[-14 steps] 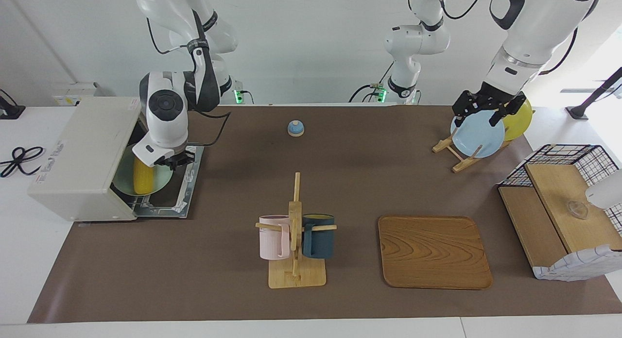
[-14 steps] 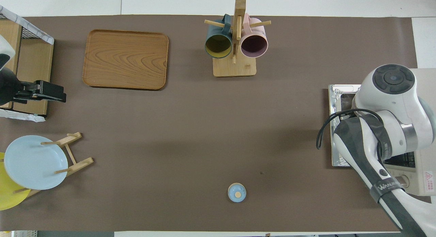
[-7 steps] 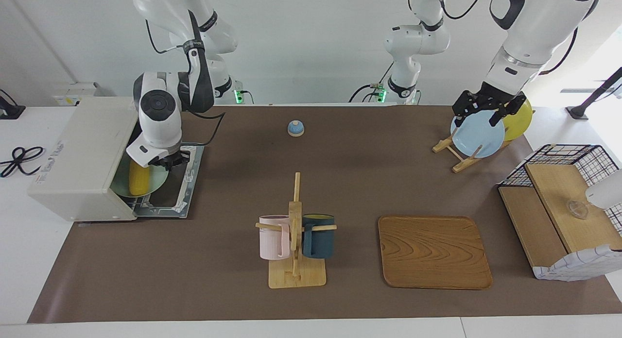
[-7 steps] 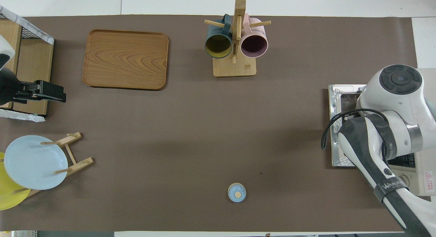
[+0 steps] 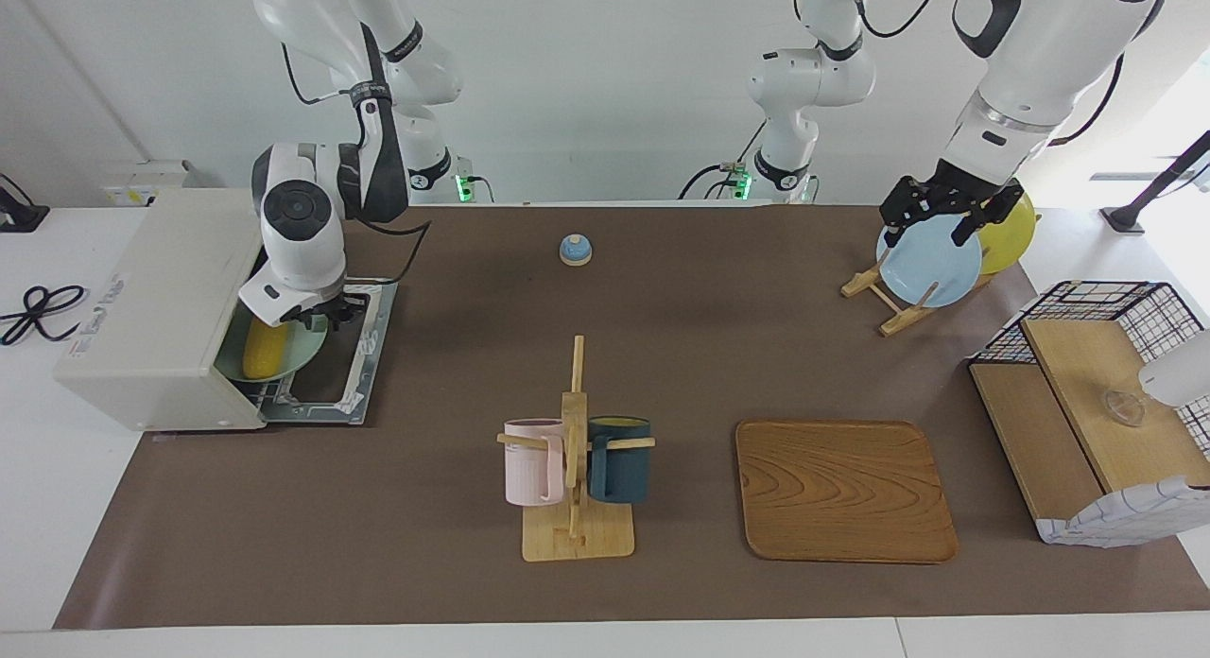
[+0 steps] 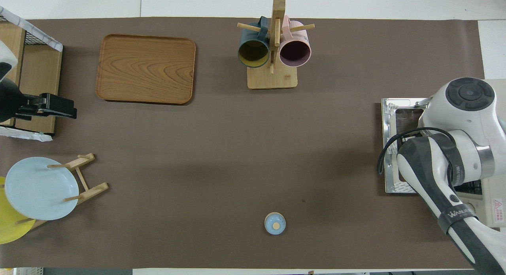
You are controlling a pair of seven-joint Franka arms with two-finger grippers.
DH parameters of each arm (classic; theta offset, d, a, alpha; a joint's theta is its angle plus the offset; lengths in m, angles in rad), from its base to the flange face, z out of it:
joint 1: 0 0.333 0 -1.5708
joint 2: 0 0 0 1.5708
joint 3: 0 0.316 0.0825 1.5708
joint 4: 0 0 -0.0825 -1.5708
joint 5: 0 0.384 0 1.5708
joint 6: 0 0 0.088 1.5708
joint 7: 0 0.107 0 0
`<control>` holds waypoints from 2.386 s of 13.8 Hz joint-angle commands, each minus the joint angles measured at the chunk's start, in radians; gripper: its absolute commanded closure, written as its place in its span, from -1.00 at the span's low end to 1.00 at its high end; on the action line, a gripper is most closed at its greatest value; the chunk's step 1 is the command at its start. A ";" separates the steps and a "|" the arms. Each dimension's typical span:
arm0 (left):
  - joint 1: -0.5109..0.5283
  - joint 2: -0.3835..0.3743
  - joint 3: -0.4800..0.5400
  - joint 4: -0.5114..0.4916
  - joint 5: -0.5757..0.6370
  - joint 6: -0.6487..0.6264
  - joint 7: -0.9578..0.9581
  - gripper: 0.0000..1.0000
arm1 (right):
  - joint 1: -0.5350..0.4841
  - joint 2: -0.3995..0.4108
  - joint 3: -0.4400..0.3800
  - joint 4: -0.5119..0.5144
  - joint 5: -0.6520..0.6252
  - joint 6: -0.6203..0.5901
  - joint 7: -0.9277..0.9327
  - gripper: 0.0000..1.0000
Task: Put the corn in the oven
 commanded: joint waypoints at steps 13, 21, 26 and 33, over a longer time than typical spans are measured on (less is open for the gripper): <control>0.010 -0.015 -0.007 -0.009 0.021 0.000 0.003 -1.00 | 0.069 -0.003 0.012 0.003 0.066 0.052 0.064 1.00; 0.010 -0.015 -0.007 -0.009 0.021 0.000 0.003 -1.00 | 0.004 -0.007 0.009 -0.049 0.062 0.139 -0.024 1.00; 0.010 -0.015 -0.007 -0.009 0.021 0.000 0.003 -1.00 | 0.003 -0.011 0.008 -0.046 0.048 0.110 -0.024 1.00; 0.010 -0.015 -0.007 -0.009 0.021 0.000 0.003 -1.00 | -0.038 -0.014 0.004 -0.046 0.031 0.109 -0.076 1.00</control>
